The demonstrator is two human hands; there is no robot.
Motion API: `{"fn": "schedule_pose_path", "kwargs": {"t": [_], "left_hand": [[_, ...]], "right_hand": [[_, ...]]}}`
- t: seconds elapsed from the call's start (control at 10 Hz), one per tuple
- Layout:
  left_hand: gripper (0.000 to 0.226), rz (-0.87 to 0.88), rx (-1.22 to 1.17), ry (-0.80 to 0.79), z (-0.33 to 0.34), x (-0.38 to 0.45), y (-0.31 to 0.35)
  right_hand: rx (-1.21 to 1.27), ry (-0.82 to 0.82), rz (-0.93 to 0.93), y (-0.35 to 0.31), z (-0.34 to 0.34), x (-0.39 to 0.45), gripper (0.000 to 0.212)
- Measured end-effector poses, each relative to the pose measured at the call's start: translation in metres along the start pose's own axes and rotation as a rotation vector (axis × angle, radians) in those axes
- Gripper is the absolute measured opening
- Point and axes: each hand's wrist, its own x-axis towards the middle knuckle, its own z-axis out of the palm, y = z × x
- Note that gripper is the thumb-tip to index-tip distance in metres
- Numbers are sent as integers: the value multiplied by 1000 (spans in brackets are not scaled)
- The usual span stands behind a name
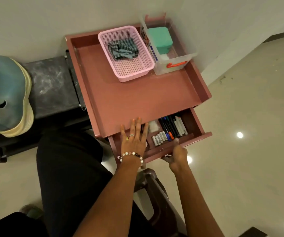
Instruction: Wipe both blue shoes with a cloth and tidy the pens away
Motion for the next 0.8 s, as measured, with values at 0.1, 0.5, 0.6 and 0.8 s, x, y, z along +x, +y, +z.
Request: {"fn": "schedule_pose_path", "kwargs": {"t": [0.1, 0.5, 0.6, 0.8], "left_hand": [[111, -36, -73, 63, -7, 10, -8], [80, -78, -117, 98, -27, 32, -63], [88, -61, -232, -23, -28, 27, -69], [50, -78, -950, -47, -80, -17, -101]], "right_hand": [[34, -129, 1, -15, 19, 8, 66], [238, -303, 36, -69, 93, 0, 63], [204, -316, 60, -72, 91, -15, 59], [-101, -300, -107, -105, 106, -82, 25]]}}
